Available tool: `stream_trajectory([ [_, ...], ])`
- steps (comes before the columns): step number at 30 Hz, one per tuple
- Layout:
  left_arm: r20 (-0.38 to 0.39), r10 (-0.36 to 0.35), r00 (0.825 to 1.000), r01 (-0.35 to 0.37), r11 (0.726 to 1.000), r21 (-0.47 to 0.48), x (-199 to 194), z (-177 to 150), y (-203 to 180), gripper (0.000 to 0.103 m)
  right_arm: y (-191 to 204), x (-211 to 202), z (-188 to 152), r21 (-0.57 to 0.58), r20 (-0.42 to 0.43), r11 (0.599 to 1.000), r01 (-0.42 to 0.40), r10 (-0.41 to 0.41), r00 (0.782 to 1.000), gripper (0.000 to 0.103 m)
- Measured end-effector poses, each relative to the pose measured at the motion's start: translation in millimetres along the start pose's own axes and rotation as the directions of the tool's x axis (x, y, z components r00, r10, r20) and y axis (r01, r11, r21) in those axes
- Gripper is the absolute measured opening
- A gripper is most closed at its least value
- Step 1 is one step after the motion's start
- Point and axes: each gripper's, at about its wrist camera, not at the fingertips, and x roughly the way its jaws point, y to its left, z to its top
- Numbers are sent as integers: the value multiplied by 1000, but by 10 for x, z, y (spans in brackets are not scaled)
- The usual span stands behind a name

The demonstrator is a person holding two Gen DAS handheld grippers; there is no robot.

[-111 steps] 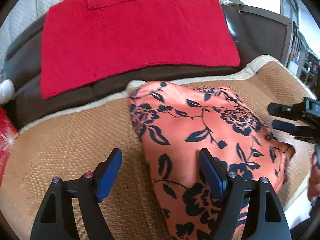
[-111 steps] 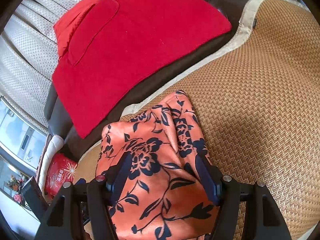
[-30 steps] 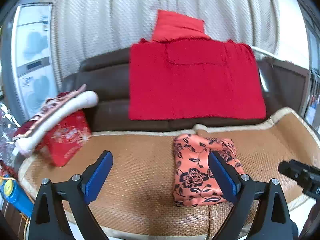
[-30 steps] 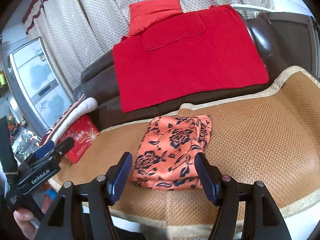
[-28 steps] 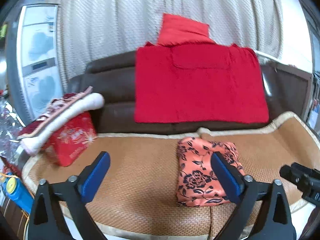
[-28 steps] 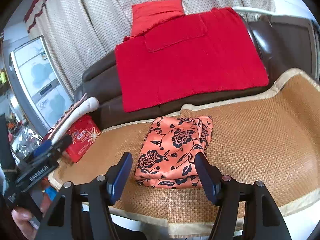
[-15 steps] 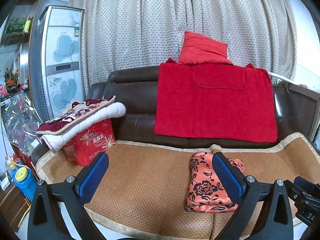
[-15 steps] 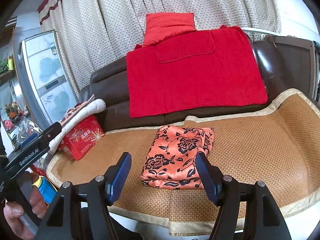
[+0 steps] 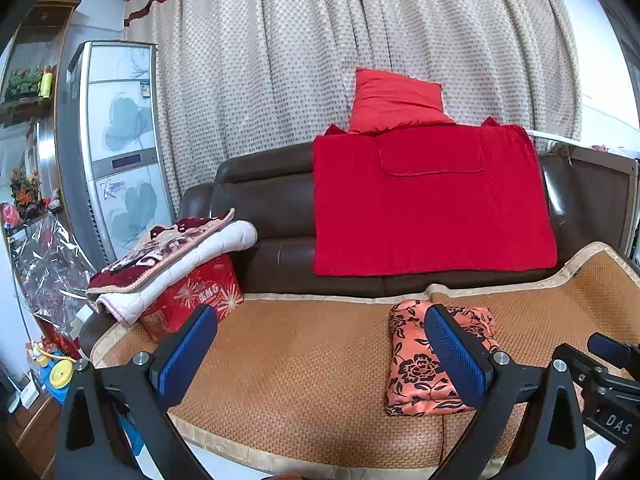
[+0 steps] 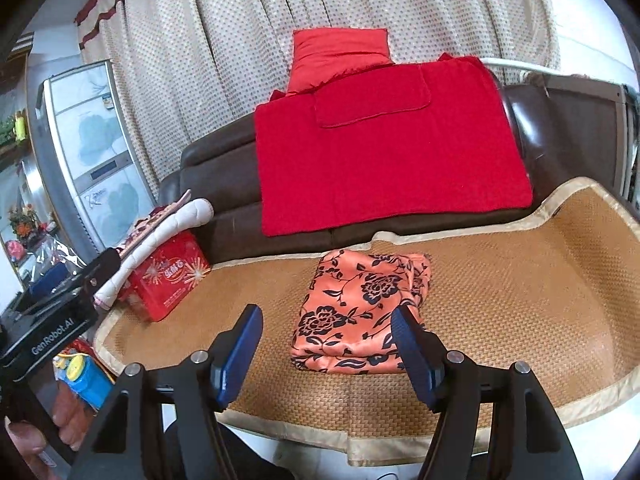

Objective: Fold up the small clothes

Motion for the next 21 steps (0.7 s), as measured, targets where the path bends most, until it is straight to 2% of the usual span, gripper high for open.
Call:
stream_trajectory([
  [8, -6, -26, 1000, 26, 1000, 11, 13, 16, -4, 103, 85, -9, -3, -45, 19, 998, 51, -51, 999, 71],
  [21, -27, -49, 998, 49, 999, 8, 107, -4, 36, 103, 106, 12, 32, -28, 26, 996, 88, -88, 996, 71],
])
